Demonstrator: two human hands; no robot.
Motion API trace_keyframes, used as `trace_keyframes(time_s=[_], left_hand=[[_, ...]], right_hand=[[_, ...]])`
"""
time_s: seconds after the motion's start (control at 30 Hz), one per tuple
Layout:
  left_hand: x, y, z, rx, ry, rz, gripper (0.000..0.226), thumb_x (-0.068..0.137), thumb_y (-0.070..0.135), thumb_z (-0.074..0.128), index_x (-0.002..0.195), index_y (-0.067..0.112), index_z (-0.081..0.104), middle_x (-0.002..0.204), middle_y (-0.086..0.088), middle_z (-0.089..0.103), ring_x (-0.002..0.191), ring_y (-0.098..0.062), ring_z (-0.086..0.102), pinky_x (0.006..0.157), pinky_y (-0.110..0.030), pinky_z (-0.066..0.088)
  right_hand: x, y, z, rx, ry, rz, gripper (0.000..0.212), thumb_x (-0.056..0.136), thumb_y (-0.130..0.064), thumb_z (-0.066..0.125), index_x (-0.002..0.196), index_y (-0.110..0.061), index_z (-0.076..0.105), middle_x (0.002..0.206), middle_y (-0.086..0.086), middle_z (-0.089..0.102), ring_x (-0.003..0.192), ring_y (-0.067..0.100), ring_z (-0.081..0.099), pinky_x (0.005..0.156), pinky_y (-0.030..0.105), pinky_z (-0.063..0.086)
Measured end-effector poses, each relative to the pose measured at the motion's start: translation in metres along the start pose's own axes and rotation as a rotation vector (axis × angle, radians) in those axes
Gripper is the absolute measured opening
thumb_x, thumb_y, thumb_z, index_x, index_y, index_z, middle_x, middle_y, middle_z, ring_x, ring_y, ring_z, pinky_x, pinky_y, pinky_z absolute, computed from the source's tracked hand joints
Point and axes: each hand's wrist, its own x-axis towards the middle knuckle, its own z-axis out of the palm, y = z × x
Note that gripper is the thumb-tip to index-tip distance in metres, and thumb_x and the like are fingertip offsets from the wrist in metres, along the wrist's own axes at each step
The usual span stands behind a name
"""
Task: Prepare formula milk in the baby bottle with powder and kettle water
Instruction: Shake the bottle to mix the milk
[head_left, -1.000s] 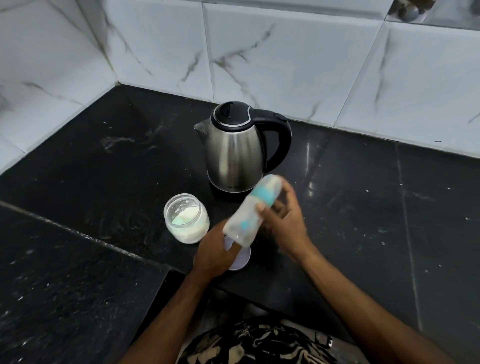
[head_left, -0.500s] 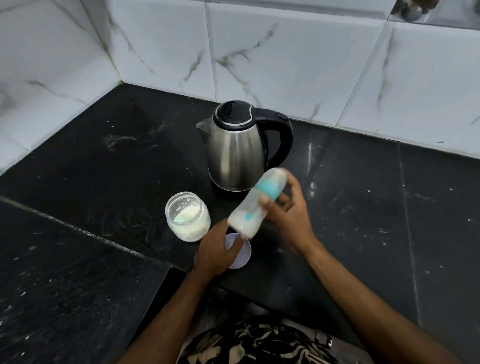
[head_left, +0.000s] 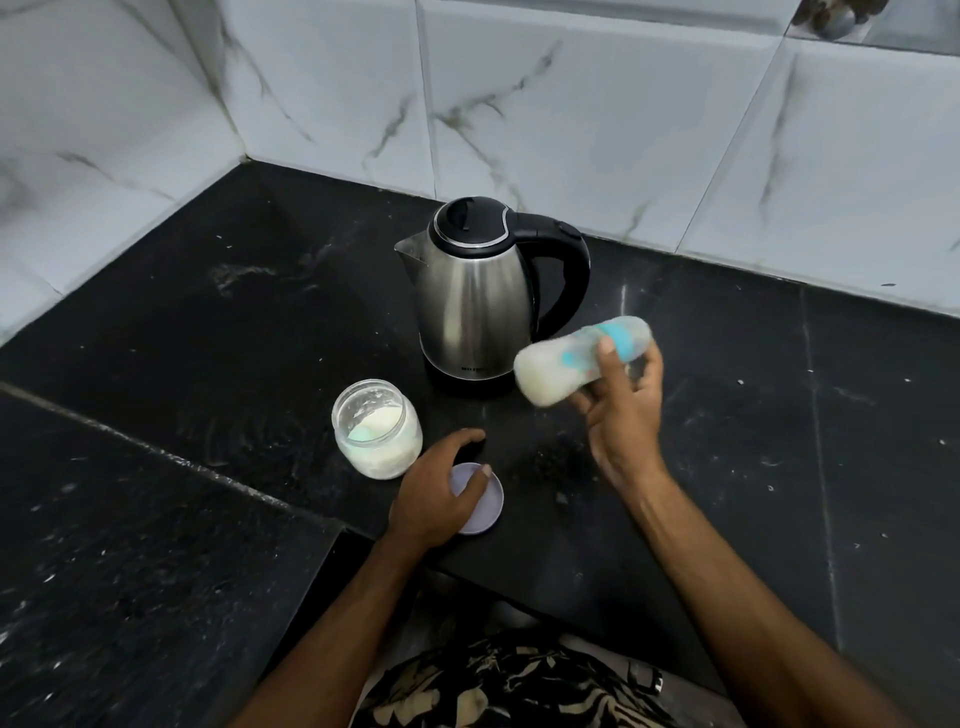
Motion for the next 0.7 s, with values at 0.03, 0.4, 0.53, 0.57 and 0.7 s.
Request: trace_keyframes(time_s=[0.03, 0.4, 0.53, 0.57, 0.7], left_hand=[[0.0, 0.001, 0.0, 0.002, 0.001, 0.004, 0.051, 0.088, 0.047, 0.056, 0.131, 0.021, 0.06, 0.129, 0.01, 0.065, 0.119, -0.004, 0.059, 0.103, -0.028, 0.046], [0.0, 0.004, -0.002, 0.008, -0.007, 0.021, 0.05, 0.086, 0.046, 0.056, 0.128, 0.019, 0.061, 0.127, 0.009, 0.065, 0.117, -0.006, 0.059, 0.1, -0.017, 0.042], [-0.001, 0.004, -0.003, 0.018, -0.018, 0.017, 0.046, 0.088, 0.041, 0.058, 0.129, 0.02, 0.061, 0.128, 0.009, 0.065, 0.118, -0.003, 0.058, 0.1, -0.01, 0.038], [0.0, 0.004, -0.003, 0.019, -0.021, 0.016, 0.045, 0.088, 0.039, 0.059, 0.129, 0.02, 0.061, 0.128, 0.009, 0.065, 0.117, -0.003, 0.058, 0.1, -0.008, 0.036], [0.0, 0.006, -0.003, 0.022, -0.028, 0.003, 0.045, 0.088, 0.038, 0.059, 0.129, 0.02, 0.061, 0.128, 0.009, 0.065, 0.118, -0.002, 0.057, 0.099, -0.007, 0.036]], right_hand=[[0.0, 0.002, 0.0, -0.008, -0.001, 0.005, 0.065, 0.086, -0.021, 0.067, 0.142, -0.02, 0.035, 0.097, -0.008, 0.074, 0.103, 0.022, 0.067, 0.075, 0.039, 0.061], [0.005, 0.005, -0.006, -0.688, -0.39, -0.226, 0.097, 0.08, -0.001, 0.078, 0.154, -0.016, 0.017, 0.129, -0.02, 0.053, 0.113, 0.006, 0.061, 0.091, 0.027, 0.054], [0.024, 0.005, -0.014, -0.851, -0.433, -0.262, 0.098, 0.079, -0.012, 0.081, 0.154, -0.024, 0.019, 0.125, -0.037, 0.049, 0.117, 0.005, 0.058, 0.099, 0.034, 0.053], [0.026, 0.007, -0.017, -0.87, -0.432, -0.271, 0.097, 0.079, -0.013, 0.081, 0.154, -0.025, 0.021, 0.128, -0.032, 0.049, 0.119, 0.008, 0.058, 0.1, 0.037, 0.052], [0.029, 0.017, -0.027, -0.915, -0.461, -0.269, 0.096, 0.079, -0.013, 0.081, 0.154, -0.025, 0.022, 0.141, -0.008, 0.047, 0.126, 0.014, 0.054, 0.104, 0.044, 0.049]])
